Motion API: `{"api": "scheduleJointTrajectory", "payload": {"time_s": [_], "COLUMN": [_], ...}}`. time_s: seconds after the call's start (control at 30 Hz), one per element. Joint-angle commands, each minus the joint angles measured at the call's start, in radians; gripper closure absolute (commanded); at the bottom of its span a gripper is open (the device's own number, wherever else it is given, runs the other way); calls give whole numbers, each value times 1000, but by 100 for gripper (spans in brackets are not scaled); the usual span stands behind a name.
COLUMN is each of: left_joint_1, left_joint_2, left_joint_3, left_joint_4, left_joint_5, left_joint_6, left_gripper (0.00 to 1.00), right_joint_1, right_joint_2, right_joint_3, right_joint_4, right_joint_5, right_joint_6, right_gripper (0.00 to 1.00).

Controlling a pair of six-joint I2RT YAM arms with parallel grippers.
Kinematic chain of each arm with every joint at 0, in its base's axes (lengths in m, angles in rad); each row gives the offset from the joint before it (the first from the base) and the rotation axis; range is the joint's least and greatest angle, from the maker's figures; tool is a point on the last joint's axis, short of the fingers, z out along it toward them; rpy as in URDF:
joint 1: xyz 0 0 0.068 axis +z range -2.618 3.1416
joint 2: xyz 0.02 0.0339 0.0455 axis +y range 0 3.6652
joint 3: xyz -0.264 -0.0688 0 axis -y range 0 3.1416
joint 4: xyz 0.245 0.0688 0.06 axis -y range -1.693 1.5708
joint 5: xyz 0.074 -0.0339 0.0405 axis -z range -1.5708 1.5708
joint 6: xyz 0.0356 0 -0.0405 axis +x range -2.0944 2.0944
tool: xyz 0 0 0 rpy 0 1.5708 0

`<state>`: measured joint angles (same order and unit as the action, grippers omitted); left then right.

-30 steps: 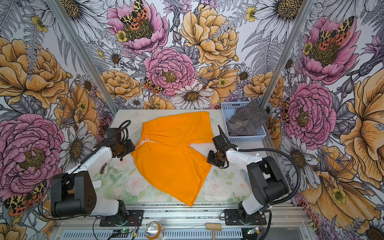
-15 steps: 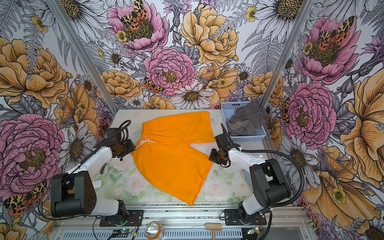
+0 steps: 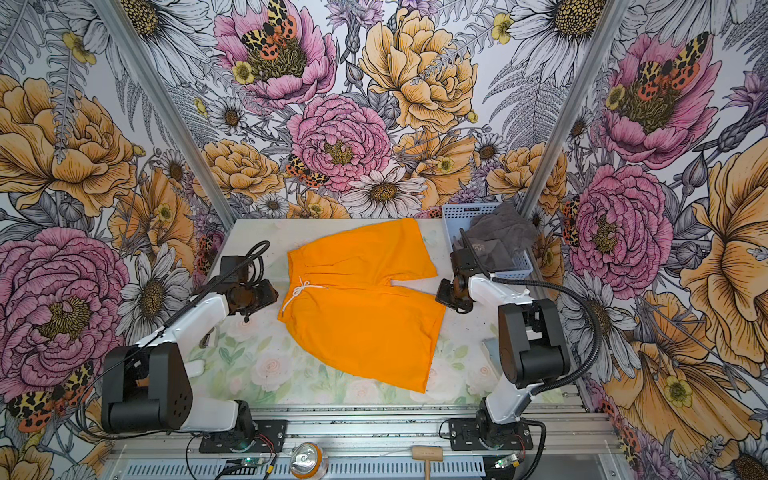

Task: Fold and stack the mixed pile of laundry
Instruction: 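Grasp the waistband with the left gripper while the right gripper grasps the leg hem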

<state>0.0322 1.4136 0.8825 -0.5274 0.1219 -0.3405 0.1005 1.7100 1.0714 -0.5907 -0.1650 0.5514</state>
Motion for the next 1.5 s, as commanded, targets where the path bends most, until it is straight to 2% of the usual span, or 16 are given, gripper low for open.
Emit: {"api": "scheduleJointTrajectory", "payload": {"time_s": [0.0,0.23,0.27,0.33,0.4,0.5,0.7,0.83,1.2,1.3,1.47], "left_joint_1": [-39,-128,-140,-166,-182,-193,-199,-204,-222,-225,-229], "left_joint_2": [-4,-18,-18,-17,-20,-42,-107,-116,-23,17,47], "left_joint_3": [-29,-84,-91,-105,-116,-136,-194,-217,-246,-235,-229], "left_joint_4": [-13,-10,-6,4,12,26,51,87,186,189,170], "left_joint_5": [41,30,26,21,17,13,10,9,4,-8,-32], "left_joint_6": [15,-25,-30,-43,-50,-55,-66,-67,-80,-81,-90], "left_gripper": [57,57,57,56,55,53,53,53,51,55,72], "right_joint_1": [-32,-47,-46,-43,-41,-38,-17,-6,33,40,57], "right_joint_2": [67,185,186,158,98,-31,-303,-430,-532,-544,-570], "right_joint_3": [94,298,310,298,243,105,-189,-312,-409,-420,-436], "right_joint_4": [-6,-58,-69,-86,-95,-102,-103,-105,-133,-133,-149], "right_joint_5": [44,63,57,46,35,-1,-94,-127,-153,-152,-151], "right_joint_6": [-62,-99,-105,-114,-118,-102,-31,4,42,50,68], "right_gripper": [100,100,95,79,69,64,63,63,63,63,63]}}
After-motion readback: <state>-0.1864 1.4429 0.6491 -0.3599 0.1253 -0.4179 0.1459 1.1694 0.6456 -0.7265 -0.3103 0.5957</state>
